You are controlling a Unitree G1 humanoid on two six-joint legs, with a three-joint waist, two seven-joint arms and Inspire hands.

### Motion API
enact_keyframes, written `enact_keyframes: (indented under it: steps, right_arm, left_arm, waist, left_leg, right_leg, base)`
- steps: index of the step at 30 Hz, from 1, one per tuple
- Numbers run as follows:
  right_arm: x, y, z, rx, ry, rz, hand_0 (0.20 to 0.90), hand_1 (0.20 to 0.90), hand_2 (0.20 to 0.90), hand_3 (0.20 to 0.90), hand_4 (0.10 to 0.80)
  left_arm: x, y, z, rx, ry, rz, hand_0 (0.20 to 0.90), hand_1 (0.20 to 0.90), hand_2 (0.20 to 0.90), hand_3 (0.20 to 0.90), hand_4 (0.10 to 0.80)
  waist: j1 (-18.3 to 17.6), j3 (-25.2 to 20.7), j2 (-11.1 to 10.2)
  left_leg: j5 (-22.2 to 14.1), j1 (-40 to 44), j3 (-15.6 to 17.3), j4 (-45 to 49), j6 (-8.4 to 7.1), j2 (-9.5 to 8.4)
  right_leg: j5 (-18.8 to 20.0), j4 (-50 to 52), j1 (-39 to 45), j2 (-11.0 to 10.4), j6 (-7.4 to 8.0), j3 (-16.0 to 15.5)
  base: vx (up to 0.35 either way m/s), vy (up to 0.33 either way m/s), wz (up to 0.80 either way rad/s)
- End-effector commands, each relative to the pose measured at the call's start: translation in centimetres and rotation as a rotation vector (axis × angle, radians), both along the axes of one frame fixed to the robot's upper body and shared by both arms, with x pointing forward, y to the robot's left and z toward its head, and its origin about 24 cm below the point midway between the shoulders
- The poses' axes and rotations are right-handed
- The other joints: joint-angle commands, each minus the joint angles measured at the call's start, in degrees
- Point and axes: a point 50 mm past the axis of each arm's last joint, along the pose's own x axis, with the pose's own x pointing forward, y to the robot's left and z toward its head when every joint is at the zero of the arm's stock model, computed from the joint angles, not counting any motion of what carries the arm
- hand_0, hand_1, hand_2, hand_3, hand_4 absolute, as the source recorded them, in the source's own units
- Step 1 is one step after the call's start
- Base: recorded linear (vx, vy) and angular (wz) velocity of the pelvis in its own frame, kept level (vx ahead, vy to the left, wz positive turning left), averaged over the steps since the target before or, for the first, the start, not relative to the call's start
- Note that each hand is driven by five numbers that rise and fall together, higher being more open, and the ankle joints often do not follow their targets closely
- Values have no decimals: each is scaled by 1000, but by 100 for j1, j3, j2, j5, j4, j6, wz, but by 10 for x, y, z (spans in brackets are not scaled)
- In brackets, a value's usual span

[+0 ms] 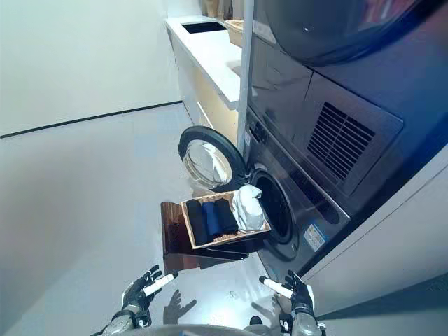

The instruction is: Pick up the clothes and place them into the washing machine

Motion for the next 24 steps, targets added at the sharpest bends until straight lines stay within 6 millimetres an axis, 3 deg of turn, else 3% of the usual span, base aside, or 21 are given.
enact_keyframes:
  steps: [1,24]
  right_arm:
    - [39,-7,18,-12,-162,-14,900,900,900,900,800]
    - [38,-9,17,-17,-150,-3,900,900,900,900,800]
  left_arm:
    - [38,8,16,38,-138,-31,900,900,900,900,800]
    - [34,7,14,27,-121,-16,900,900,900,900,800]
  waist:
    - [-32,-12,-192]
    - [-19,31,-233]
  left_leg:
    - [157,-322,-112,-14,-184,-37]
    - [113,-319,-111,-14,-144,-101]
  right_leg:
    - [-48,0,60,-214,318,-70]
    - [-32,0,84,-295,367,-68]
  base:
    - [0,0,0]
    - [0,0,0]
